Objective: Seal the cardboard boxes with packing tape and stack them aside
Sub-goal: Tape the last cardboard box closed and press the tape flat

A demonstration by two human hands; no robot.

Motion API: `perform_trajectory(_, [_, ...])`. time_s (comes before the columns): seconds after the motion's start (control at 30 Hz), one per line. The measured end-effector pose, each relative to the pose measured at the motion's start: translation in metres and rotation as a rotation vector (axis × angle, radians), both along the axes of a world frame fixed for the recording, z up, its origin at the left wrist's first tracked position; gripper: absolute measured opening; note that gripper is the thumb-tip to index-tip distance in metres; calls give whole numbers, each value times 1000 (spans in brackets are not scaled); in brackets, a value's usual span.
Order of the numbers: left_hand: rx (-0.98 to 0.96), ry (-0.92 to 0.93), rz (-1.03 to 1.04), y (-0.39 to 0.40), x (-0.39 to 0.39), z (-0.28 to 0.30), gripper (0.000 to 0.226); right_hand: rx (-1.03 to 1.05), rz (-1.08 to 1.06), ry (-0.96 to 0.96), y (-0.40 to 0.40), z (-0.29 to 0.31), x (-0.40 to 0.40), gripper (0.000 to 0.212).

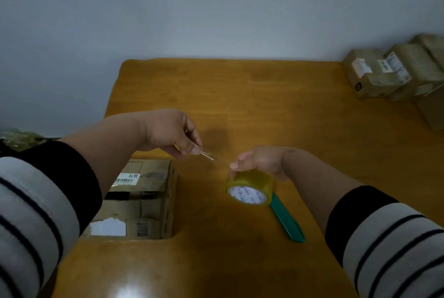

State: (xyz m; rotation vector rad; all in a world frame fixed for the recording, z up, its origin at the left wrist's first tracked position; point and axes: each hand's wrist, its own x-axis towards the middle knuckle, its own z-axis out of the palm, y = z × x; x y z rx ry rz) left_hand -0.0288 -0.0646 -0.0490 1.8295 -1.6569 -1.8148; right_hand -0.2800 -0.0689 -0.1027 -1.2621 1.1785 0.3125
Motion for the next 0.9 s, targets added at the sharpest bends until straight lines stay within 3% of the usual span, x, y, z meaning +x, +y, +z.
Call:
perform_trajectory(0.17, [126, 167, 127, 5, 10, -8, 19, -63, -32, -40, 5, 0, 2, 14])
perform_trajectory(0.3, [161, 227, 137, 6, 16, -6, 24, -141, 42, 61, 9, -1, 4, 10])
perform_trajectory(0.37, [88, 149, 129, 9, 13, -7, 15, -163, 65, 87, 12, -4, 4, 9])
perform_trajectory(0.47, [-168, -25, 217, 13, 2, -13, 4, -171, 10, 79, 16, -8, 9, 15])
perform_trajectory(0.53, [-273, -88, 251, 15, -4, -16, 13, -202, -35, 79, 17, -11, 11, 22])
perform_trajectory(0.6, [-277, -130, 205, 17, -6, -19, 31, -212, -52, 74, 16, -15, 9, 37])
perform_trajectory(0.7, [-296, -269, 65, 20, -9, -23, 52, -226, 25, 116, 15, -19, 8, 77])
perform_trajectory(0.8, [-324, -440, -42, 20, -13, -27, 50, -299, 141, 224, 11, -22, 12, 82])
perform_trajectory(0.9, [-285, -552, -75, 21, -13, -29, 29, -387, 211, 278, 2, -19, 20, 78])
